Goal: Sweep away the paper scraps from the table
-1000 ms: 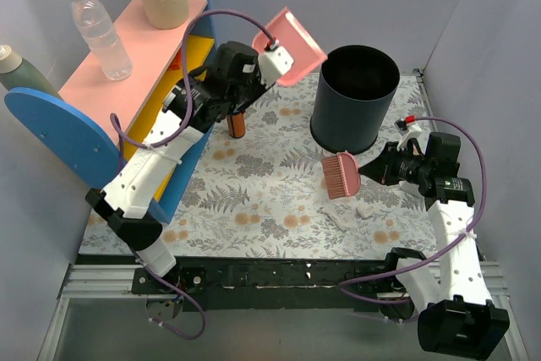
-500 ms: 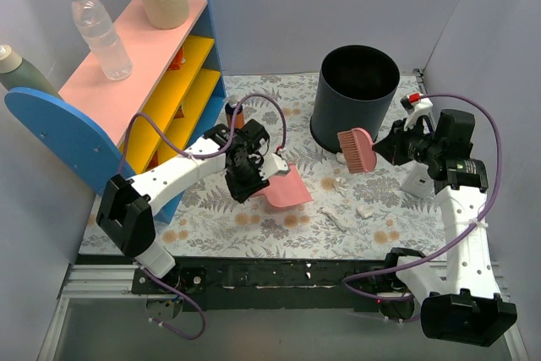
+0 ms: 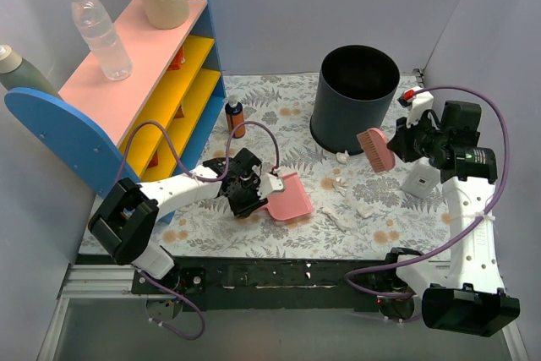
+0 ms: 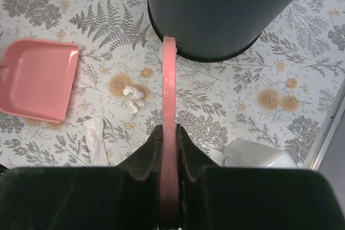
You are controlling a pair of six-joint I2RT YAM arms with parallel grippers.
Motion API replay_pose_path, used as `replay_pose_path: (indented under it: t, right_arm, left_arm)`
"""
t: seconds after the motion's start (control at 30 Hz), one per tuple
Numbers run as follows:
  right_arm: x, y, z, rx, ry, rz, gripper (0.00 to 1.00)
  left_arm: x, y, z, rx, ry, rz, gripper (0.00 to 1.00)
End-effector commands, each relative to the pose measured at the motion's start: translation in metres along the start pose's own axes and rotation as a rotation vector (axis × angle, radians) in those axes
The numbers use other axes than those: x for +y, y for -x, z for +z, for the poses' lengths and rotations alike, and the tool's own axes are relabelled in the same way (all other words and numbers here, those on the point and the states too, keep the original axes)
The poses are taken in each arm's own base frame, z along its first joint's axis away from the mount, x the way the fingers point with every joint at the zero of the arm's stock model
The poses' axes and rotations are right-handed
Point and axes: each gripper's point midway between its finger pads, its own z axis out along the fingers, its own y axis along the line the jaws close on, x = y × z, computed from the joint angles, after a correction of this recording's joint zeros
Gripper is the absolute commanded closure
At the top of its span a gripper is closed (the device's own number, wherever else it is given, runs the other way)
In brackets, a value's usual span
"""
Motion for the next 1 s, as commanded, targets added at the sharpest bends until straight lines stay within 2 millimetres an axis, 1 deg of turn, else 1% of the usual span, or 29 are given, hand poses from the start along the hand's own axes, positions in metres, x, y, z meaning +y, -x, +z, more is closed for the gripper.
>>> replay_pose_path:
  t: [0.0, 0.07, 0.1, 0.17, 0.23, 0.27, 0.3, 0.43, 0.47, 0.53, 0.63, 0.67, 0.73, 0.77, 0.8, 0.87, 0.9, 0.93, 0.97]
  right_arm:
    - [0.015, 0.014, -0.008, -0.056, 0.071, -0.038, 0.99]
    - [0.019, 0.012, -0.007, -0.056, 0.080, 0.004, 0.99]
    - [0.021, 0.013, -0.008, -0.062, 0.084, 0.014, 0.99]
    - [0.026, 0.015, -0.011, -0.074, 0.101, 0.021, 0.99]
    - [0.029, 0.015, -0.014, -0.089, 0.102, 0.036, 0.99]
    - [0.029, 0.016, -0.015, -0.099, 0.097, 0.039, 0.99]
    - [0.029, 0.013, -0.014, -0.095, 0.090, 0.046, 0.99]
    - [0.026, 0.011, -0.013, -0.090, 0.075, 0.059, 0.99]
    - [0.026, 0.010, -0.013, -0.086, 0.072, 0.053, 0.99]
    - [0.025, 0.009, -0.012, -0.075, 0.071, 0.050, 0.99]
    - [0.024, 0.010, -0.014, -0.064, 0.073, 0.051, 0.99]
    - [0.024, 0.010, -0.014, -0.061, 0.071, 0.043, 0.99]
    - [0.020, 0.011, -0.018, -0.043, 0.051, 0.035, 0.99]
    - [0.018, 0.011, -0.020, -0.033, 0.040, 0.017, 0.99]
    - [0.012, 0.007, -0.021, -0.008, 0.007, 0.011, 0.99]
    - [0.006, -0.001, -0.027, 0.036, -0.035, 0.000, 0.99]
    - [-0.002, -0.006, -0.031, 0.065, -0.088, -0.026, 0.99]
    - [-0.006, -0.011, -0.034, 0.088, -0.113, -0.031, 0.99]
    - [-0.008, -0.020, -0.037, 0.128, -0.133, -0.026, 0.99]
  left_arm:
    - [0.004, 0.034, -0.006, -0.195, 0.024, 0.035, 0.70]
    - [0.006, 0.036, -0.008, -0.233, 0.050, 0.048, 0.66]
    - [0.006, 0.037, -0.009, -0.244, 0.056, 0.049, 0.63]
    - [0.004, 0.040, -0.013, -0.284, 0.059, 0.061, 0.60]
    - [0.002, 0.042, -0.012, -0.308, 0.055, 0.068, 0.56]
    - [-0.002, 0.038, -0.009, -0.308, 0.039, 0.067, 0.55]
    - [-0.003, 0.037, -0.007, -0.307, 0.036, 0.065, 0.54]
    - [0.000, 0.035, -0.003, -0.303, 0.050, 0.065, 0.52]
    - [-0.002, 0.031, 0.000, -0.300, 0.042, 0.066, 0.53]
    - [-0.002, 0.034, 0.004, -0.316, 0.039, 0.077, 0.53]
    - [-0.001, 0.035, 0.011, -0.310, 0.027, 0.084, 0.58]
    - [0.000, 0.036, 0.012, -0.306, 0.025, 0.085, 0.64]
    - [0.005, 0.040, 0.011, -0.299, 0.037, 0.092, 0.70]
    - [0.006, 0.042, 0.009, -0.302, 0.038, 0.094, 0.73]
    - [0.004, 0.041, 0.006, -0.289, 0.028, 0.096, 0.79]
    - [0.004, 0.049, -0.005, -0.295, 0.026, 0.124, 0.83]
    - [-0.001, 0.041, -0.008, -0.258, 0.003, 0.123, 0.89]
    - [0.000, 0.044, -0.016, -0.260, 0.004, 0.132, 0.91]
    - [-0.002, 0.043, -0.022, -0.256, 0.005, 0.163, 0.94]
